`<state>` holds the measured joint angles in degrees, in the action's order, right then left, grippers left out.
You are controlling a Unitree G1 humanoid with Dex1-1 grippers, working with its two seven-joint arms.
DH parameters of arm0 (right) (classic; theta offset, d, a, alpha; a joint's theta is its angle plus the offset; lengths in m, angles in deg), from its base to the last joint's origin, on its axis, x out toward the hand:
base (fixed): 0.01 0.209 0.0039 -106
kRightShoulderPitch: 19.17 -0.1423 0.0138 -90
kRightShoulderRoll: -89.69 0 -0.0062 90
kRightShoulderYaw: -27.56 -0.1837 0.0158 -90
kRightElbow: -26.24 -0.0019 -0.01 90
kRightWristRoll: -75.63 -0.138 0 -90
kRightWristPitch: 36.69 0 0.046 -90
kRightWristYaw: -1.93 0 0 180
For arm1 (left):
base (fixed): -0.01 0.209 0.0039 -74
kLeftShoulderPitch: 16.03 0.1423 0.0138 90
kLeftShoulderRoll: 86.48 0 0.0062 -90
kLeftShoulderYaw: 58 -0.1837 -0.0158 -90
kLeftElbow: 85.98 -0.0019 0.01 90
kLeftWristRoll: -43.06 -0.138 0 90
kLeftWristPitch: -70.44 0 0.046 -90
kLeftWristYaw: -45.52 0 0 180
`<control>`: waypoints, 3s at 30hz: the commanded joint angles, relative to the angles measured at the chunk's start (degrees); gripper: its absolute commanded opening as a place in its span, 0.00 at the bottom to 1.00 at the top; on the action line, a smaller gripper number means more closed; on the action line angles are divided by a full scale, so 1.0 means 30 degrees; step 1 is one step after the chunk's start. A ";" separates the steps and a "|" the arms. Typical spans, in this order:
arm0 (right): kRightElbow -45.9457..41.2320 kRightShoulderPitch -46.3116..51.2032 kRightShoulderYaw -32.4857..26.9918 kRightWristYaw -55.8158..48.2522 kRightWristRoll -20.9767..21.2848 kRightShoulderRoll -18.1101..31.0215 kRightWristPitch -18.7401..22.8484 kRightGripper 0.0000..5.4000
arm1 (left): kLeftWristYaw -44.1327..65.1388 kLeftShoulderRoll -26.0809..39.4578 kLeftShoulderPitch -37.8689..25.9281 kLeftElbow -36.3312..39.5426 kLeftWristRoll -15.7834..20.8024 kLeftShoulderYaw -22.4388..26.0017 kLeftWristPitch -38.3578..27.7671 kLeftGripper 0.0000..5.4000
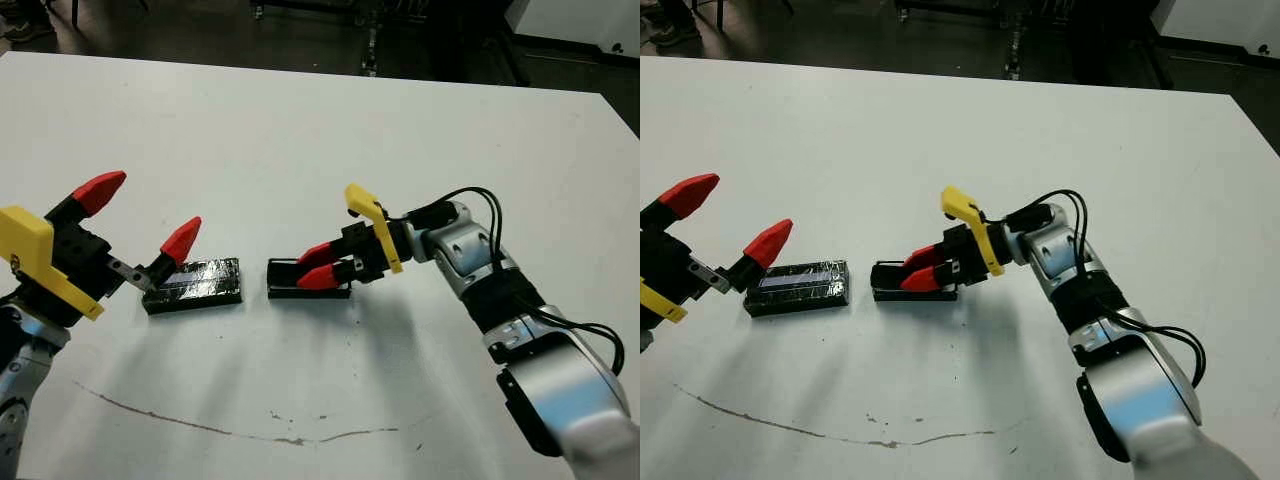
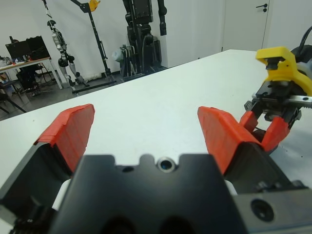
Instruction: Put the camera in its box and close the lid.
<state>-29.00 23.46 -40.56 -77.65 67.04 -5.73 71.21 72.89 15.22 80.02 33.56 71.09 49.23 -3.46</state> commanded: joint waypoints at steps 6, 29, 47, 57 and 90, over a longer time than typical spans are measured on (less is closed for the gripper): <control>0.0207 -0.0262 -0.0422 0.0208 0.0202 0.0113 -0.0088 0.32 | 0.0242 0.0080 -0.0047 -0.0268 -0.0126 -0.0024 -0.0129 1.00; -0.1180 -0.0595 -0.1647 0.1420 -0.0197 0.0038 0.0750 0.32 | 0.0045 0.0088 -0.0345 -0.0114 -0.0170 -0.0257 0.0154 1.00; -0.0793 0.0246 -0.0780 0.1660 0.0734 0.0181 -0.0701 0.32 | -0.0051 0.0069 -0.0280 -0.0048 -0.0312 -0.0299 0.0208 1.00; -0.1160 0.0380 -0.0493 0.1737 0.1124 0.0441 -0.0458 0.32 | -0.0057 0.0057 -0.0195 0.0044 -0.0221 -0.0243 0.0290 1.00; -0.0760 0.0811 -0.0385 0.0979 0.1223 0.0815 -0.1415 0.32 | -0.0081 0.0126 -0.0138 0.0162 -0.0314 -0.0195 0.0343 1.00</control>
<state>-31.49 25.11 -41.99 -74.52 70.08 -4.42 67.87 72.62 15.20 78.88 34.03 70.64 48.66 -2.75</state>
